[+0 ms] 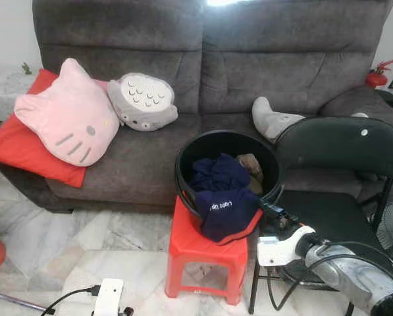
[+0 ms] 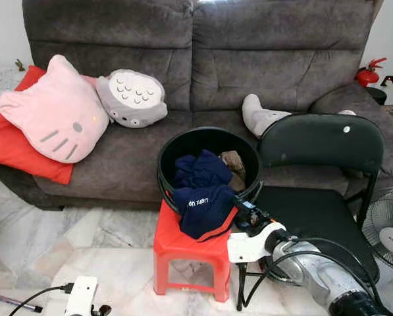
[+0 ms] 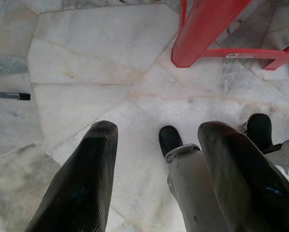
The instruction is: Hang hanger
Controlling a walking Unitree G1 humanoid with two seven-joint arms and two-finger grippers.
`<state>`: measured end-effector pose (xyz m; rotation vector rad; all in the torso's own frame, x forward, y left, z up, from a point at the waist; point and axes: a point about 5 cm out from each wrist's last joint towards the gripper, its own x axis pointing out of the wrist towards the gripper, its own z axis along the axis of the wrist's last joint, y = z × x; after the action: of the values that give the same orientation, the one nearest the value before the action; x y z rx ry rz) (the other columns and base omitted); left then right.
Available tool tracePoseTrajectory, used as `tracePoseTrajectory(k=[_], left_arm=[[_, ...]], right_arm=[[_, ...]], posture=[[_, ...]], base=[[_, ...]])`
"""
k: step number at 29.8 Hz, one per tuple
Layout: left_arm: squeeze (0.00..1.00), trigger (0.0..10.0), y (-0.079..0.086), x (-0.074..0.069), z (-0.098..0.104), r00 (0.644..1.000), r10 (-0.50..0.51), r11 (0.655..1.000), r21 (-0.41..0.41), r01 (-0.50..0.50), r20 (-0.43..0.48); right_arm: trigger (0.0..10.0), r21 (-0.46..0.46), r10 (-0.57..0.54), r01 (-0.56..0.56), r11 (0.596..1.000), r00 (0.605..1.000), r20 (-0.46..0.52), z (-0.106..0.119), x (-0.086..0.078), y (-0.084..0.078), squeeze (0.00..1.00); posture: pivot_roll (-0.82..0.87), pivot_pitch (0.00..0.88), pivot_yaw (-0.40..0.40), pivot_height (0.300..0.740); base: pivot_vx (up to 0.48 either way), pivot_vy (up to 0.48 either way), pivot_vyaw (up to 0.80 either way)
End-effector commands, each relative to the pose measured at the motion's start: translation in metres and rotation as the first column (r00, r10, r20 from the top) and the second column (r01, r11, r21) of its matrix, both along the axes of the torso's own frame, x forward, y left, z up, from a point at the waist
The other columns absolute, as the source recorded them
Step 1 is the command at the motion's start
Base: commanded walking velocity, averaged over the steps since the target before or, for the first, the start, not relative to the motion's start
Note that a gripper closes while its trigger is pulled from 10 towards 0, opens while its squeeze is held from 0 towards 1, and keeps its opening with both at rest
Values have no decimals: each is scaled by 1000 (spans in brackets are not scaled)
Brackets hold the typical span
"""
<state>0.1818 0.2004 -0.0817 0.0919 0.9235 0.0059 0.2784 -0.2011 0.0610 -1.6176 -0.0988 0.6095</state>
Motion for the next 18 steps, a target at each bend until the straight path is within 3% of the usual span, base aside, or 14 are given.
tracePoseTrajectory(k=[1,4,18], left_arm=[[0,10000,2,-2,-1,1000,-11,1000,14,11,-9],[0,10000,1,-2,-1,1000,-11,1000,14,11,-8],[0,10000,2,-2,-1,1000,-11,1000,17,11,-6]], right_arm=[[10000,14,27,-27,1000,1000,9,1,1,5,0],[10000,57,68,-69,996,998,10,2,-1,13,0],[10000,32,32,-33,999,999,28,0,3,9,0]], posture=[[-60,0,11,740],[-60,0,11,740],[-59,0,11,740]], base=[[0,0,0],[0,0,0],[0,0,0]])
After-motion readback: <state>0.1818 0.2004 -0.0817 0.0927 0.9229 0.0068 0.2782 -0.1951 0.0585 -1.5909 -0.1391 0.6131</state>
